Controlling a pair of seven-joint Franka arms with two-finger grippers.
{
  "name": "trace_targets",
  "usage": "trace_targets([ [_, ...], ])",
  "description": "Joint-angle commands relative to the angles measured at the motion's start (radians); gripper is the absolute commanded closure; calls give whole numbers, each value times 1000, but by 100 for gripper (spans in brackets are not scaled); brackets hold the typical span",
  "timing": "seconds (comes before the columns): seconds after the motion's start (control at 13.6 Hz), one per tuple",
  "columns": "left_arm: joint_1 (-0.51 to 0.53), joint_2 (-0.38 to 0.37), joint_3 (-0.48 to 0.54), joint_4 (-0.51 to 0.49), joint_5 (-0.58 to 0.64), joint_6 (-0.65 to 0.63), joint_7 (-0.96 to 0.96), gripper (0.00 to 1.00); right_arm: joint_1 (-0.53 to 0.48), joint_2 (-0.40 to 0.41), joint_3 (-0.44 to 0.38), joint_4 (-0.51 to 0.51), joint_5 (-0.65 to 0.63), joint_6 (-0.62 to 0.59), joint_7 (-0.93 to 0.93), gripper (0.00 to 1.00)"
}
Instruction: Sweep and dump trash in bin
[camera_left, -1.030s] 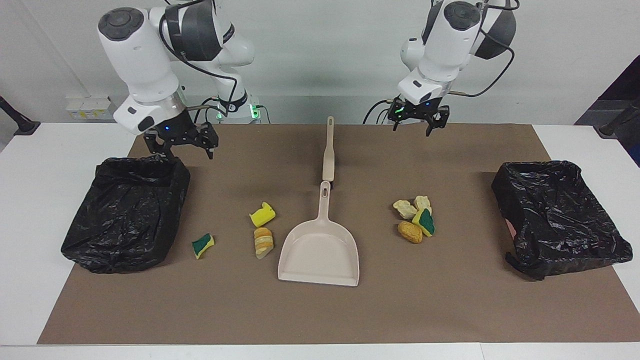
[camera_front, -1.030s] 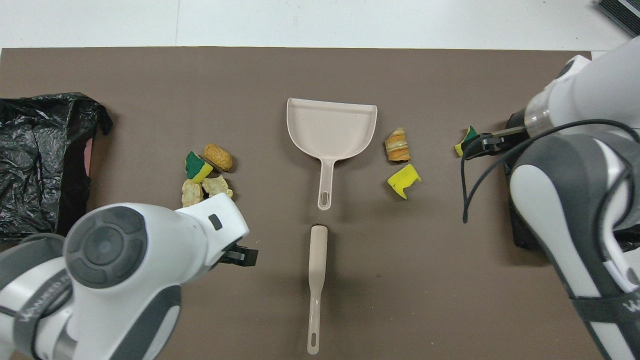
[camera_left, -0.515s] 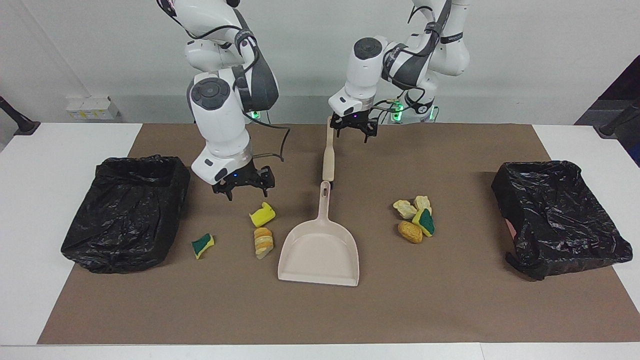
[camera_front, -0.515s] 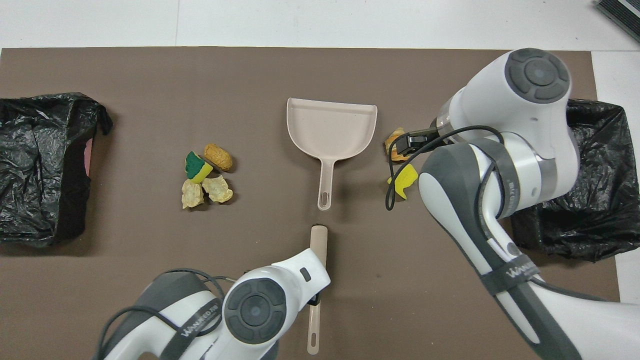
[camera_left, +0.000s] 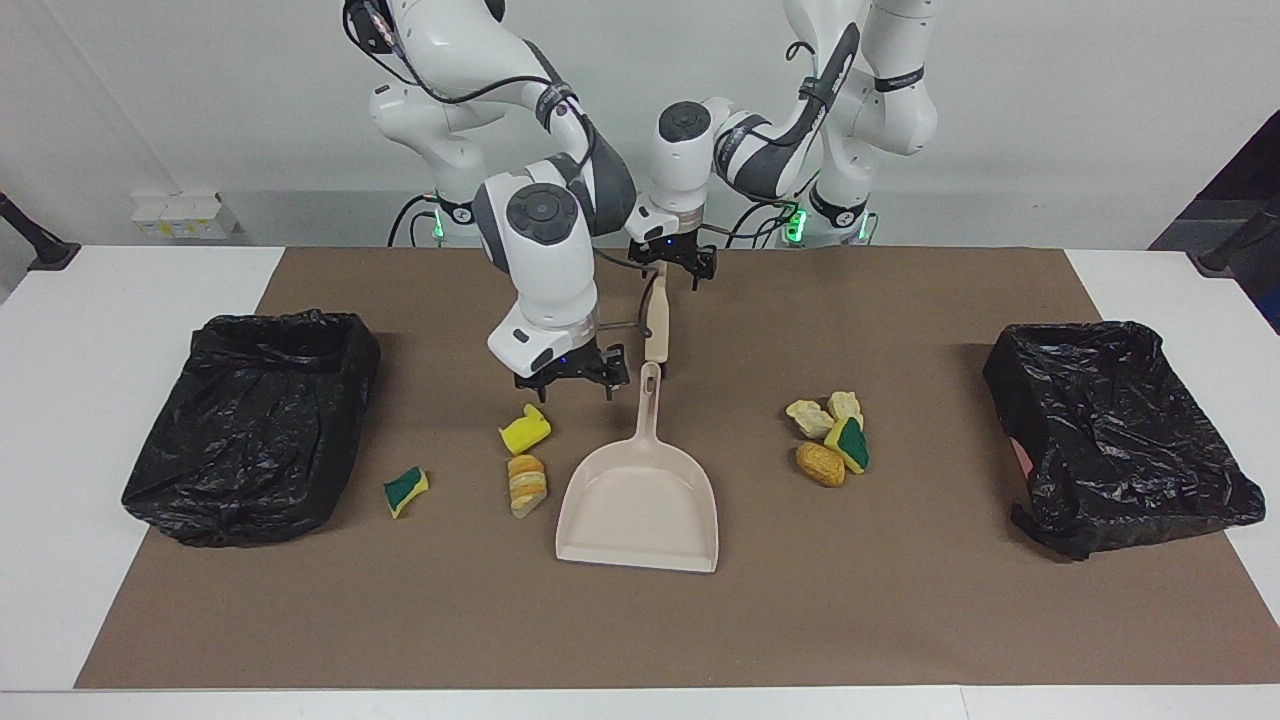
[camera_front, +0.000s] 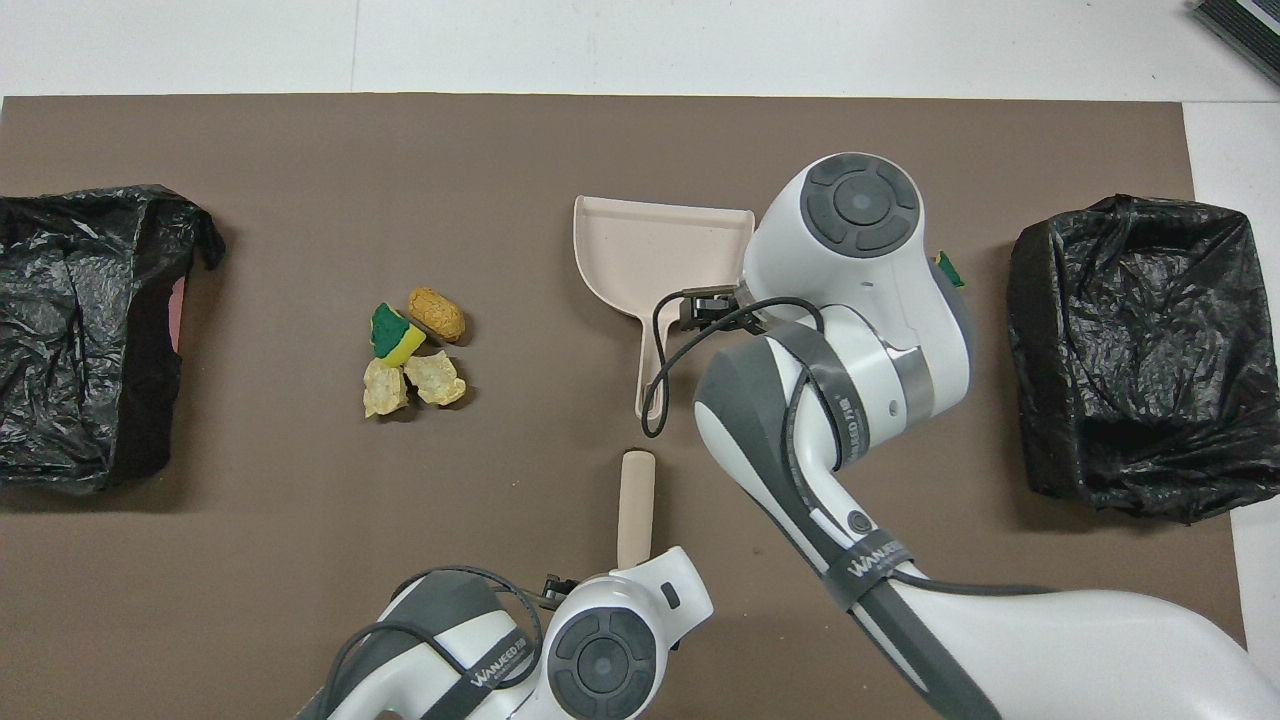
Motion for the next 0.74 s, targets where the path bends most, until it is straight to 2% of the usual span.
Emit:
trace_targets([
  [0.0, -38, -35, 17, -59, -13, 39, -36, 0, 34, 144, 9, 171, 12, -1, 97, 0],
  [0.15, -83, -21, 19, -62, -16, 49, -70, 3, 68, 217, 7, 256, 12, 1, 148, 0],
  [0.22, -83, -12, 19, -60, -16, 67, -83, 27, 77, 230, 7, 257, 10, 16, 162, 1],
  [0.29, -80, -1, 22, -48, -16, 69, -83, 27, 90, 232, 7, 250, 7, 22, 166, 4],
  [0.37, -75, 3, 22, -27, -16, 52, -87, 26, 93, 230, 7, 242, 3, 19, 166, 13],
  [0.44, -74, 0, 22, -21, -16, 46, -93, 26, 99, 225, 7, 233, 3, 22, 166, 17],
  [0.51, -74, -4, 23, -16, -16, 46, -97, 29, 99, 222, 7, 222, 7, 21, 166, 23],
  [0.66, -74, -4, 23, -16, -16, 44, -97, 66, 99, 210, 7, 179, 6, 18, 170, 27],
])
